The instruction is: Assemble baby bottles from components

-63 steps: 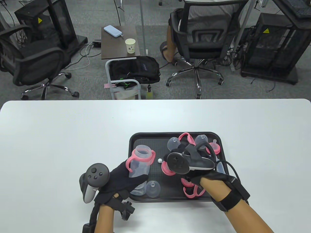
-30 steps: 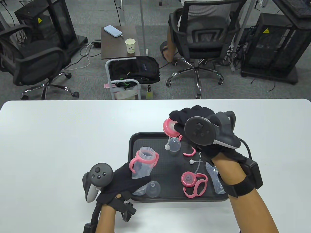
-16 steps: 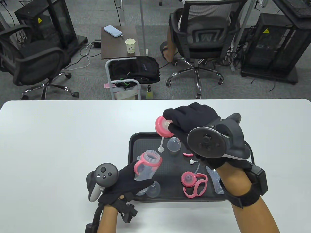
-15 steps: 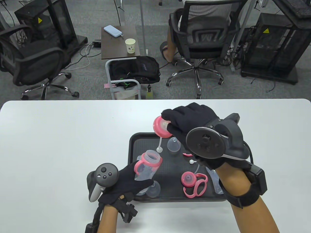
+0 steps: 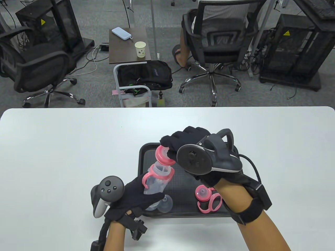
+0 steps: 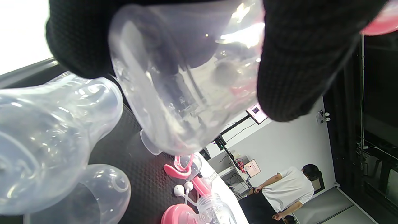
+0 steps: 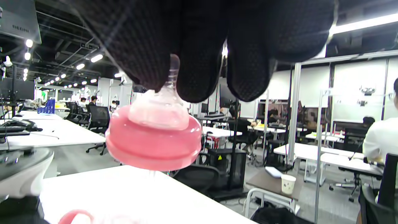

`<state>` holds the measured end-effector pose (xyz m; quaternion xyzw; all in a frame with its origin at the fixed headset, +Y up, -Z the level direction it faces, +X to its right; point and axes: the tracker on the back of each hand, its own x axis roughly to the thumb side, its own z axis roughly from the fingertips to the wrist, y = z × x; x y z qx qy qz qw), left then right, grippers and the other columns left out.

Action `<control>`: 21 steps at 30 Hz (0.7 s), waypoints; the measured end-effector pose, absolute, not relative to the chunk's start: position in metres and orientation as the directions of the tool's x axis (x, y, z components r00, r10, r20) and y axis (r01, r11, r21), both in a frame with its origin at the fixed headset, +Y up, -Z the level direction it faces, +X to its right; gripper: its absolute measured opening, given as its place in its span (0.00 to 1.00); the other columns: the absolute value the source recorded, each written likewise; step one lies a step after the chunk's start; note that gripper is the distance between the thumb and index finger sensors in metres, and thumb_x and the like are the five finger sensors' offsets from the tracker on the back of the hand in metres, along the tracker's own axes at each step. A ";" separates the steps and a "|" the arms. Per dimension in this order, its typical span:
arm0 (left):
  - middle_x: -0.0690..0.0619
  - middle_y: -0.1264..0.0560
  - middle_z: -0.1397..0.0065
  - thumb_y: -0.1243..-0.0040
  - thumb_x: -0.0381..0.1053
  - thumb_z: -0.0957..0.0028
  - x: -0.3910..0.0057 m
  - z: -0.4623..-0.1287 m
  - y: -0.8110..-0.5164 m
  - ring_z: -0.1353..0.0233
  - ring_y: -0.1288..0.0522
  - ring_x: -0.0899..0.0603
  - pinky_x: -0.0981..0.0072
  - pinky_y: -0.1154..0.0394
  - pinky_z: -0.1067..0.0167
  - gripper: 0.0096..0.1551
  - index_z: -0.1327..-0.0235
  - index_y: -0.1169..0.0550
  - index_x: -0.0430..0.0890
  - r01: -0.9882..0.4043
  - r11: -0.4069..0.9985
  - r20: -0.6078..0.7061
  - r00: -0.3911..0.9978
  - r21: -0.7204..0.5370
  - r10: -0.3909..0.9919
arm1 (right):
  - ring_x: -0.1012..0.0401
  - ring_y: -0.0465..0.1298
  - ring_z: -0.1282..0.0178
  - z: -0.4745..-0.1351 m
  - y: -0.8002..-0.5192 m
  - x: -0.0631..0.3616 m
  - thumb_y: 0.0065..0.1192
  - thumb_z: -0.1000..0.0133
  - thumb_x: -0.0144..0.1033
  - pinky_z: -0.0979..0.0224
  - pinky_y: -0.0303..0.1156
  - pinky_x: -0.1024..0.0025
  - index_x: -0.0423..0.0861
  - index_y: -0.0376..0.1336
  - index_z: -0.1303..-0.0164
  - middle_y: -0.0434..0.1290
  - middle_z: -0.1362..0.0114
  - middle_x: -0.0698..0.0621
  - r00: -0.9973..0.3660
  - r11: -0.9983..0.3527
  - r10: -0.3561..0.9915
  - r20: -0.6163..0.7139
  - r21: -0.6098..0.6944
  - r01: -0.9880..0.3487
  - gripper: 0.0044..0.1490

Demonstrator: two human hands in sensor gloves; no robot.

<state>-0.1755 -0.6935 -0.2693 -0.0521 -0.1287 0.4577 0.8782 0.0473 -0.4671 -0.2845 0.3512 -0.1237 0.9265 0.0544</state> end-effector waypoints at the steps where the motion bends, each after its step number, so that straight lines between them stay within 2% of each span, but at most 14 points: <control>1: 0.45 0.26 0.23 0.23 0.75 0.58 -0.175 -0.269 -0.694 0.30 0.21 0.31 0.51 0.16 0.44 0.58 0.18 0.30 0.49 -0.790 0.575 0.184 0.546 -0.211 0.817 | 0.43 0.80 0.38 -0.287 -0.472 0.047 0.76 0.43 0.40 0.37 0.73 0.43 0.48 0.70 0.33 0.81 0.36 0.44 -0.745 -0.968 0.020 0.667 -0.174 -0.181 0.27; 11: 0.46 0.26 0.22 0.22 0.75 0.58 -0.172 -0.269 -0.694 0.29 0.22 0.32 0.51 0.17 0.43 0.57 0.18 0.30 0.50 -0.779 0.582 0.206 0.545 -0.232 0.813 | 0.43 0.81 0.39 -0.307 -0.506 0.057 0.76 0.43 0.40 0.37 0.74 0.43 0.48 0.70 0.33 0.81 0.36 0.44 -0.716 -0.971 0.206 0.667 0.048 -0.235 0.27; 21: 0.48 0.26 0.22 0.21 0.74 0.59 -0.168 -0.269 -0.696 0.28 0.22 0.32 0.49 0.18 0.42 0.57 0.18 0.29 0.52 -0.752 0.606 0.226 0.563 -0.260 0.795 | 0.42 0.79 0.37 -0.317 -0.525 0.066 0.73 0.41 0.40 0.36 0.73 0.42 0.47 0.68 0.30 0.79 0.32 0.43 -0.698 -0.948 0.317 0.642 0.192 -0.254 0.29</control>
